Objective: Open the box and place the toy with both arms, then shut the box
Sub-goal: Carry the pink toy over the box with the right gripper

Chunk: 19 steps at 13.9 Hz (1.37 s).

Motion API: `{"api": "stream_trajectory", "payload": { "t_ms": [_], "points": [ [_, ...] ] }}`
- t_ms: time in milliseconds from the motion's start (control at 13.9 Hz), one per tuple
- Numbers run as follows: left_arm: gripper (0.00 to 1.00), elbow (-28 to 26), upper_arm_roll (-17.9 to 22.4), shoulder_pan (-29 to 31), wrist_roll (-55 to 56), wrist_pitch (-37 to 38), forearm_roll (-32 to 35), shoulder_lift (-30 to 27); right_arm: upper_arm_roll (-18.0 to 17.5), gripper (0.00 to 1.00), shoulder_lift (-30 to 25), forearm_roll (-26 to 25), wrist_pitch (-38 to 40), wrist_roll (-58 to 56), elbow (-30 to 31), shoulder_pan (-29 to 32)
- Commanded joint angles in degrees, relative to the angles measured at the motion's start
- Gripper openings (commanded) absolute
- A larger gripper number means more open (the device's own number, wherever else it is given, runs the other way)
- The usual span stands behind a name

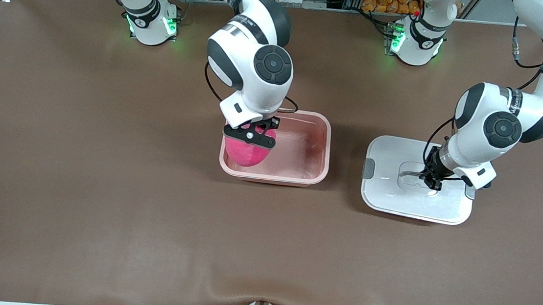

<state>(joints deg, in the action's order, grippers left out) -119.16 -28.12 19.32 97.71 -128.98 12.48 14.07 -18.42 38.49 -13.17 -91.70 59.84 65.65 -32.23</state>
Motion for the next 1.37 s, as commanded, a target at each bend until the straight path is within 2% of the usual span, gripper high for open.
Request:
{"api": "stream_trajectory", "payload": {
  "t_ms": [0, 288, 647, 1151, 1295],
  "points": [
    [0.0, -1.4, -0.3, 0.6, -1.9, 0.0, -1.5, -2.1, 0.5, 0.0, 2.0, -1.7, -0.9, 1.6, -2.5, -1.4],
    [0.0, -1.4, -0.3, 0.6, -1.9, 0.0, -1.5, -2.0, 0.5, 0.0, 3.3, -2.1, -2.4, 2.4, -2.3, -1.8],
    [0.0, -1.3, -0.3, 0.6, -1.9, 0.0, -1.5, -1.9, 0.5, 0.0, 6.9, -3.5, -8.0, 6.7, -1.8, -3.1],
    [0.0, -1.2, -0.3, 0.7, -2.0, 0.0, -1.5, -1.9, 0.5, 0.0, 9.6, -5.6, -8.7, 9.2, -1.7, -3.9],
    [0.0, -1.2, -0.3, 0.6, -2.0, 0.0, -1.5, -1.9, 0.4, 0.0, 10.0, -5.6, -12.3, 12.2, -1.6, -4.0]
  ]
}}
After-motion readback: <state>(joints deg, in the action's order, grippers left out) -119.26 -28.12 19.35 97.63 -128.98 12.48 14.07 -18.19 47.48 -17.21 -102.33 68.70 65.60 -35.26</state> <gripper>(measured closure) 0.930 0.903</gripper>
